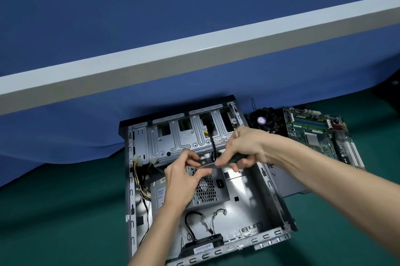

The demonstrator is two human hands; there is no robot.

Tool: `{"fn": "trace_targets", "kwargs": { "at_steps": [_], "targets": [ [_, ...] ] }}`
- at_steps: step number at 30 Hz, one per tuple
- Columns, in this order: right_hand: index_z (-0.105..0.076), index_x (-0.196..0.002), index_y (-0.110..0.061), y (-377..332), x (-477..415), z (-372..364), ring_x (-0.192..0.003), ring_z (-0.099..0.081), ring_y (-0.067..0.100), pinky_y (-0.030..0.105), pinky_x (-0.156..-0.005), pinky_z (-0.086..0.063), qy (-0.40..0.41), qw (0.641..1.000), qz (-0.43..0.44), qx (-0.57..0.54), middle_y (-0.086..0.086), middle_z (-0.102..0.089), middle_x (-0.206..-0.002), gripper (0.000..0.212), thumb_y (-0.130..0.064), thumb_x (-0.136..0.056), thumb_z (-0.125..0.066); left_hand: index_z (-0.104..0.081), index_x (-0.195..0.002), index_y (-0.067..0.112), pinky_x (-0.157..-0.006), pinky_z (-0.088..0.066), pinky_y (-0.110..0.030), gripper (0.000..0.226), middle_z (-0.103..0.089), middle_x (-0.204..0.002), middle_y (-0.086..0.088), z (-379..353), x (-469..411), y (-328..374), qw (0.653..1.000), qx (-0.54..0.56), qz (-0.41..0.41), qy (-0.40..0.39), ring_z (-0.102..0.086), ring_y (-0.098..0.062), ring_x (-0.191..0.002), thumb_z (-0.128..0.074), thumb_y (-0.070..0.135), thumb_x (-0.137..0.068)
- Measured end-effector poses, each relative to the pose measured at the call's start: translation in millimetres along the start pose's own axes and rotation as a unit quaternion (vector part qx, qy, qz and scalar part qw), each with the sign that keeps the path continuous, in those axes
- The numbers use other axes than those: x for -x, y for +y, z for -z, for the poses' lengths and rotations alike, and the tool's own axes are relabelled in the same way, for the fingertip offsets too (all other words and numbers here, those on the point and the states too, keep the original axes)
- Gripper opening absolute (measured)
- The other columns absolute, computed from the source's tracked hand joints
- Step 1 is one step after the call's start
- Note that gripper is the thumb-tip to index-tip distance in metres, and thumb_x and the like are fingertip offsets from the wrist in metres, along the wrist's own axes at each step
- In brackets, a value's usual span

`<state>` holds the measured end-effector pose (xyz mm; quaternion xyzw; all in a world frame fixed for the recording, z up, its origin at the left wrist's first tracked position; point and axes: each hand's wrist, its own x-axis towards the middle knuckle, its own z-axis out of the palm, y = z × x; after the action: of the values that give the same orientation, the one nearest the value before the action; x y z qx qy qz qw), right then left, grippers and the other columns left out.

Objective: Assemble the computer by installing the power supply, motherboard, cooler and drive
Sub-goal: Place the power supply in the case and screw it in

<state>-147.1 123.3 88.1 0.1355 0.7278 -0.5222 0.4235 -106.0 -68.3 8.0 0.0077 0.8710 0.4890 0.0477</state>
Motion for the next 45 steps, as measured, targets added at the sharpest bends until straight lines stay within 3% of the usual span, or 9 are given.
{"fn": "trace_targets", "kwargs": {
  "at_steps": [2, 6, 10, 14, 17, 25, 31, 41, 45],
  "targets": [
    [-0.067, -0.082, 0.009, 2.1, 0.8, -2.2, -0.034, -0.047, 0.013, 0.016, -0.028, -0.028, -0.024, 0.999, -0.031, -0.031, 0.019, -0.065, -0.063, 0.023, -0.007, -0.074, -0.081, -0.057, -0.075, 0.030, -0.071, -0.039, -0.009, 0.030, -0.064, -0.074, 0.014, 4.1, -0.8, -2.5, 1.000, 0.006, -0.002, -0.003, -0.060, 0.002, -0.075, -0.084, 0.022, -0.065],
    [-0.057, -0.107, -0.009, 2.4, 9.3, -4.2, -0.050, -0.063, 0.021, 0.026, -0.042, -0.045, -0.054, 0.994, 0.068, 0.060, 0.014, -0.067, -0.092, 0.056, -0.012, -0.062, -0.090, -0.061, -0.071, 0.018, -0.072, -0.039, -0.010, 0.019, -0.068, -0.073, 0.010, 6.4, -1.3, -4.9, 1.000, 0.001, 0.017, -0.015, -0.060, 0.000, -0.077, -0.080, 0.017, -0.072],
    [-0.058, -0.073, -0.009, 1.9, 4.4, 0.6, -0.043, -0.062, 0.013, 0.029, -0.059, -0.053, 0.086, 0.913, 0.251, 0.310, -0.001, -0.061, -0.051, 0.025, -0.014, -0.071, -0.082, -0.058, -0.072, 0.022, -0.070, -0.036, -0.001, 0.026, -0.069, -0.074, 0.010, 4.8, -1.1, -0.3, 0.999, 0.009, 0.034, -0.007, -0.061, 0.004, -0.078, -0.084, 0.023, -0.068],
    [-0.062, -0.061, 0.003, 3.9, 0.3, -6.7, -0.035, -0.056, 0.019, 0.017, -0.034, -0.035, 0.026, 0.989, 0.130, 0.059, 0.016, -0.062, -0.054, 0.026, -0.007, -0.075, -0.081, -0.056, -0.082, 0.025, -0.075, -0.046, -0.015, 0.034, -0.065, -0.075, 0.010, 10.5, -0.5, -0.3, 1.000, 0.003, 0.011, 0.002, -0.062, 0.002, -0.075, -0.084, 0.013, -0.067],
    [-0.068, -0.066, 0.005, 16.6, -1.9, -12.9, -0.036, -0.052, 0.017, 0.017, -0.029, -0.032, -0.023, 0.997, 0.023, -0.074, 0.022, -0.064, -0.062, 0.018, -0.005, -0.075, -0.080, -0.059, -0.080, 0.021, -0.073, -0.047, -0.013, 0.030, -0.066, -0.075, 0.008, 20.6, -0.1, -5.8, 1.000, 0.020, 0.017, -0.004, -0.064, -0.001, -0.074, -0.082, 0.005, -0.069],
    [-0.054, -0.063, -0.006, 71.8, 8.1, 13.8, -0.033, -0.052, 0.019, 0.016, -0.036, -0.031, 0.139, 0.983, 0.122, 0.012, 0.016, -0.061, -0.051, 0.031, -0.009, -0.074, -0.083, -0.070, -0.079, 0.019, -0.072, -0.042, -0.004, 0.016, -0.068, -0.075, 0.012, 21.8, -2.3, -10.3, 0.999, 0.027, 0.020, -0.025, -0.062, 0.001, -0.076, -0.079, 0.007, -0.073],
    [-0.054, -0.064, -0.002, 80.5, -1.0, -1.6, -0.034, -0.055, 0.018, 0.014, -0.040, -0.036, 0.143, 0.977, 0.150, 0.045, 0.026, -0.068, -0.073, 0.032, -0.012, -0.074, -0.083, -0.070, -0.079, 0.020, -0.071, -0.042, -0.003, 0.015, -0.068, -0.074, 0.015, 20.0, -2.1, -9.2, 0.999, 0.022, 0.020, -0.021, -0.062, 0.004, -0.076, -0.079, 0.009, -0.073],
    [-0.055, -0.067, 0.006, 82.2, -2.4, -4.4, -0.036, -0.056, 0.020, 0.016, -0.044, -0.039, 0.145, 0.976, 0.158, 0.039, 0.024, -0.067, -0.071, 0.036, -0.015, -0.073, -0.084, -0.070, -0.077, 0.021, -0.069, -0.041, -0.002, 0.016, -0.067, -0.075, 0.019, 20.9, -2.6, -11.1, 0.999, 0.022, 0.022, -0.013, -0.062, 0.004, -0.074, -0.080, 0.009, -0.073],
    [-0.054, -0.065, 0.002, 83.2, -4.4, -6.4, -0.037, -0.056, 0.021, 0.016, -0.047, -0.040, 0.138, 0.977, 0.161, 0.036, 0.009, -0.066, -0.058, 0.035, -0.014, -0.073, -0.084, -0.069, -0.077, 0.022, -0.071, -0.043, -0.005, 0.016, -0.068, -0.075, 0.018, 21.5, -2.7, -11.6, 0.999, 0.022, 0.026, -0.013, -0.062, 0.003, -0.074, -0.080, 0.010, -0.073]
  ]
}}
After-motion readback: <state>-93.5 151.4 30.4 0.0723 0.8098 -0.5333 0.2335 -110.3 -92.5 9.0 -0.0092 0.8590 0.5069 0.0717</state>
